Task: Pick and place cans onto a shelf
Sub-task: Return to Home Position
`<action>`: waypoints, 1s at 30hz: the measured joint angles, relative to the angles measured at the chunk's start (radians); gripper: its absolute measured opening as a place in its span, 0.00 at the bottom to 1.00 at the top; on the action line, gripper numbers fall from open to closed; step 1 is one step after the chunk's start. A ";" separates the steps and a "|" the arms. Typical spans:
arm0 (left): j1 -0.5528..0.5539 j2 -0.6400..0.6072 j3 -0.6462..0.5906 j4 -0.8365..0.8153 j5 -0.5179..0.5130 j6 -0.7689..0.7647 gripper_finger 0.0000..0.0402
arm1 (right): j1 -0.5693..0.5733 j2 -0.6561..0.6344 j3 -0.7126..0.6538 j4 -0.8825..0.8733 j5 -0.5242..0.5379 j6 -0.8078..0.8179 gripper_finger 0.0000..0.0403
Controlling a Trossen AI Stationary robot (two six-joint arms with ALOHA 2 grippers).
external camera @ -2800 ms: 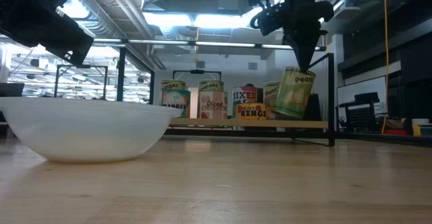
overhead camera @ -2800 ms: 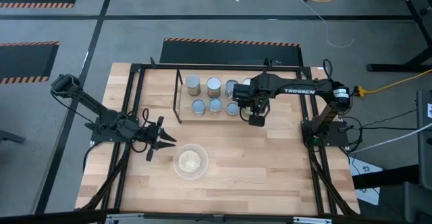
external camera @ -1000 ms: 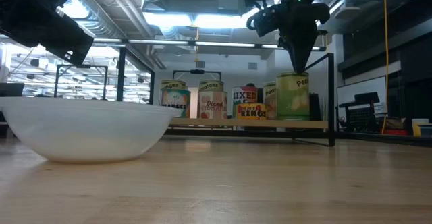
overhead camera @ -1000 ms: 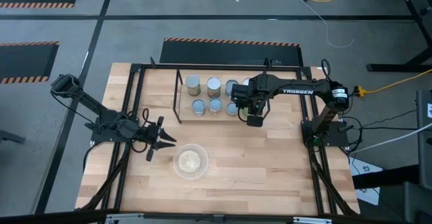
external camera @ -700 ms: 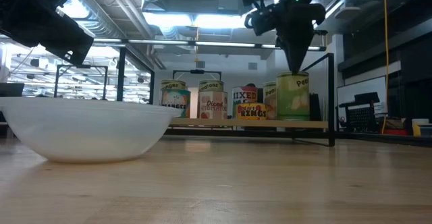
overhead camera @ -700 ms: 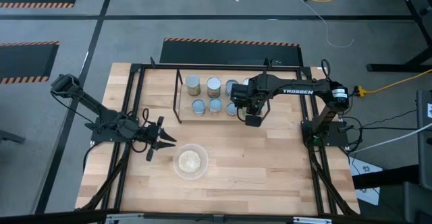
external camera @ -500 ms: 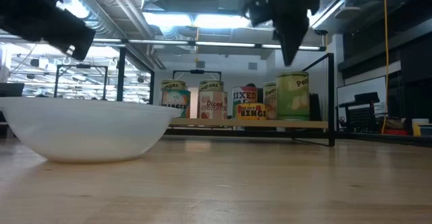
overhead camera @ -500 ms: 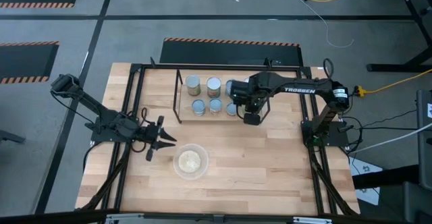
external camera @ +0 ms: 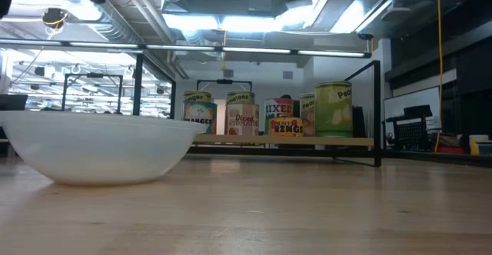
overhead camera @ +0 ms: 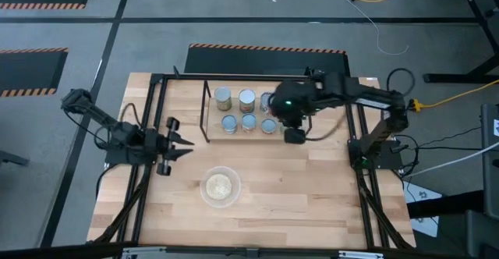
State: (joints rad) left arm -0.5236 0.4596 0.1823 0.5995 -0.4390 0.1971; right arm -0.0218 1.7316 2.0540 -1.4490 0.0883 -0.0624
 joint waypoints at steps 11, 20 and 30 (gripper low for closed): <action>0.000 -0.330 0.028 -0.430 -0.022 0.019 0.19 | 0.115 -0.327 -0.158 0.104 0.058 -0.015 0.18; 0.000 -0.419 0.028 -0.574 -0.021 0.016 0.19 | 0.108 -0.699 -0.630 0.419 0.007 -0.024 0.18; 0.000 -0.419 0.028 -0.604 -0.022 0.016 0.19 | 0.076 -1.043 -1.027 0.679 -0.056 -0.007 0.18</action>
State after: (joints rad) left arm -0.5236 0.0406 0.2108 -0.0044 -0.4614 0.2132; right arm 0.0542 0.6885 1.0272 -0.7704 0.0321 -0.0690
